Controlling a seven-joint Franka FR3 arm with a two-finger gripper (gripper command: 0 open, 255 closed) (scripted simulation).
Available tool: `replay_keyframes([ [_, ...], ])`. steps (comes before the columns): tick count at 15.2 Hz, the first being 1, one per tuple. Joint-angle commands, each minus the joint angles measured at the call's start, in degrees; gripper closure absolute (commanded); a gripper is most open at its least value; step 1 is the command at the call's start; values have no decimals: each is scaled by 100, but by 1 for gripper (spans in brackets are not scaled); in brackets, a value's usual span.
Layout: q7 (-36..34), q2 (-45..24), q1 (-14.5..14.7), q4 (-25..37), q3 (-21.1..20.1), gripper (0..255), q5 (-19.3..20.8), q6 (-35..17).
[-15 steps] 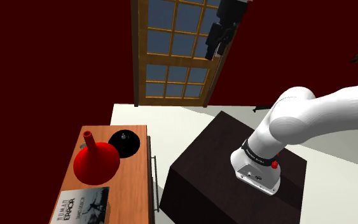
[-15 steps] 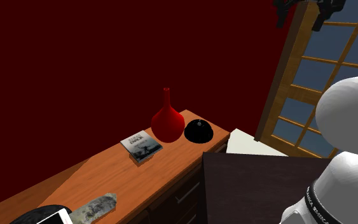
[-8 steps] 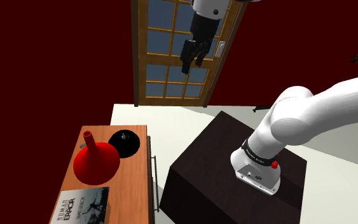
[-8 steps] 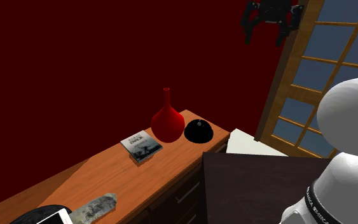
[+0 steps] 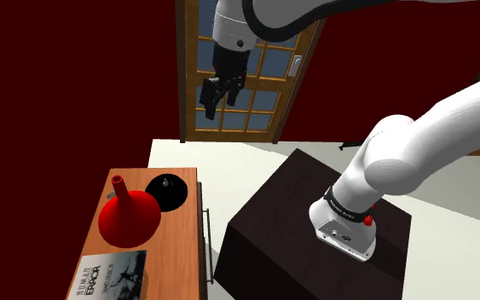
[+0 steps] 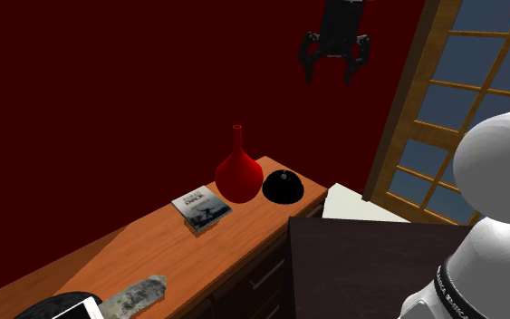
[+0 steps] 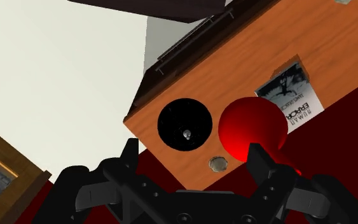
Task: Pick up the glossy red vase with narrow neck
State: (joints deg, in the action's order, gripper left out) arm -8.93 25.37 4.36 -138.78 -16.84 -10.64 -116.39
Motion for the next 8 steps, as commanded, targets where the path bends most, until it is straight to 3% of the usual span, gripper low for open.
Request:
replay_keyframes([
  [1,-150,-406,22,105,-195,0,50,-337],
  [8,-889,-1893,80,805,-803,0,623,-1158],
])
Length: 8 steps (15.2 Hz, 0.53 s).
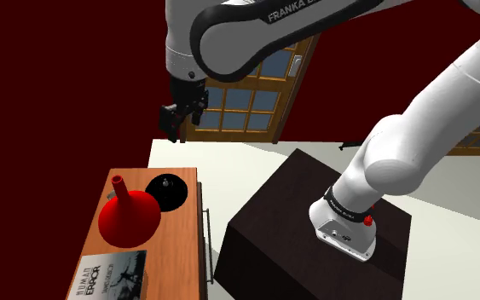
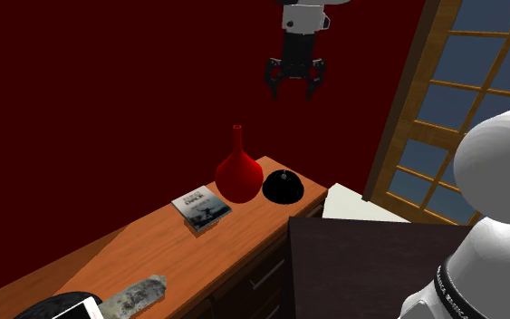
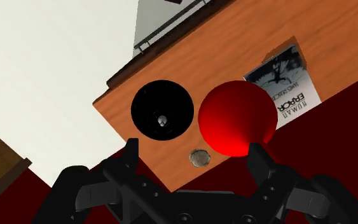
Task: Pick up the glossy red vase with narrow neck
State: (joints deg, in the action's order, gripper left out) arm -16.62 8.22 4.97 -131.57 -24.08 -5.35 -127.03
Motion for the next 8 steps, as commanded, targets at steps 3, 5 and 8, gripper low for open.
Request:
replay_keyframes([
  [3,-527,-865,88,487,-258,0,530,-336],
  [5,-811,-1333,180,792,-324,0,864,-450],
  [8,-1219,-2036,399,1306,-333,0,1375,-547],
])
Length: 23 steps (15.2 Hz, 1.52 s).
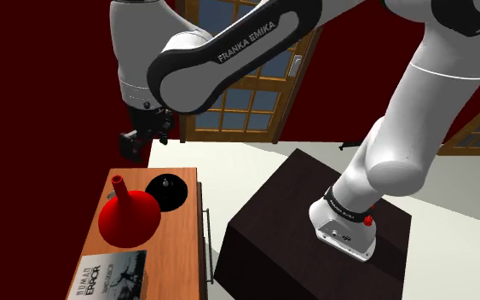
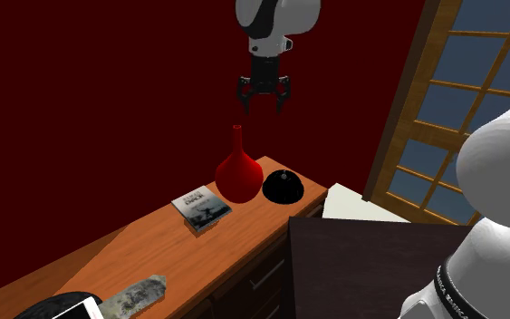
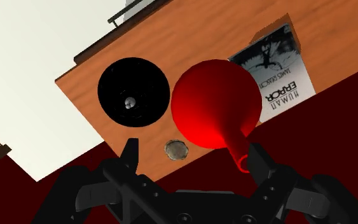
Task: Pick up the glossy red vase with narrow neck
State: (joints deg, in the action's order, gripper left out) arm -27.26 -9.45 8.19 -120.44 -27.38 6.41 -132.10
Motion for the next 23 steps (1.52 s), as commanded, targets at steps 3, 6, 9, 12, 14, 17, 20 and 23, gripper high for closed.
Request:
replay_keyframes([
  [3,-495,-959,374,774,72,0,659,-58],
  [6,-748,-1635,713,1425,191,0,1039,-11],
  [9,-863,-2039,920,1791,286,0,1230,-18],
  [12,-919,-2179,959,1760,343,0,1313,-180],
  [14,-957,-2277,986,1747,382,0,1368,-285],
  [17,-987,-2355,1008,1740,415,0,1412,-367],
  [20,-980,-2356,1002,1738,416,255,1412,-370],
  [23,-980,-2357,1002,1740,416,255,1412,-369],
])
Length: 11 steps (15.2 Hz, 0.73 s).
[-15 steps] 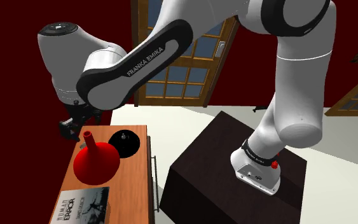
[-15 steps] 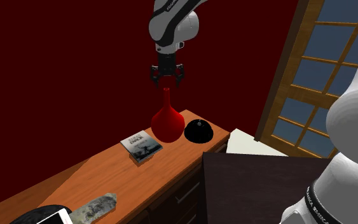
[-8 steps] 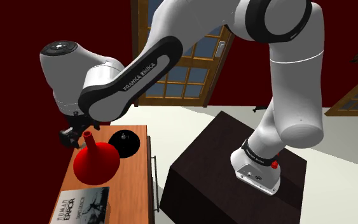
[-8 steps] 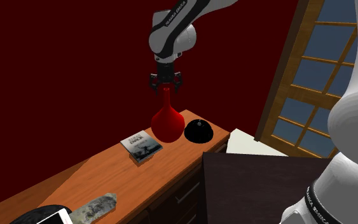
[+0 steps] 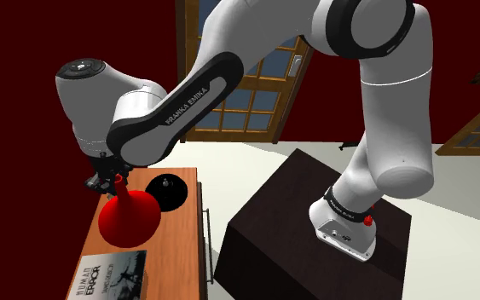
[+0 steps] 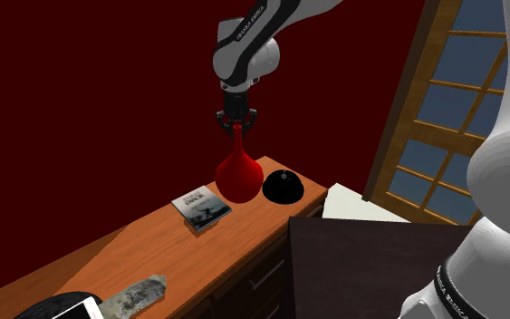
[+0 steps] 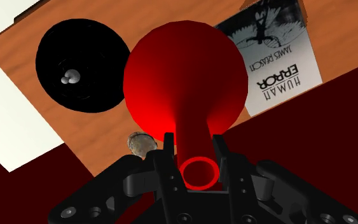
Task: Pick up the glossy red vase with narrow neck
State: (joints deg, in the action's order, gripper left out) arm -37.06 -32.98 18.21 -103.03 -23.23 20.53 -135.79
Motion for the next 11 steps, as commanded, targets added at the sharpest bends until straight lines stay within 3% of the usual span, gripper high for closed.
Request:
replay_keyframes([
  [1,0,-3,0,-3,1,255,0,0],
  [11,125,333,-87,55,-137,255,-193,375],
])
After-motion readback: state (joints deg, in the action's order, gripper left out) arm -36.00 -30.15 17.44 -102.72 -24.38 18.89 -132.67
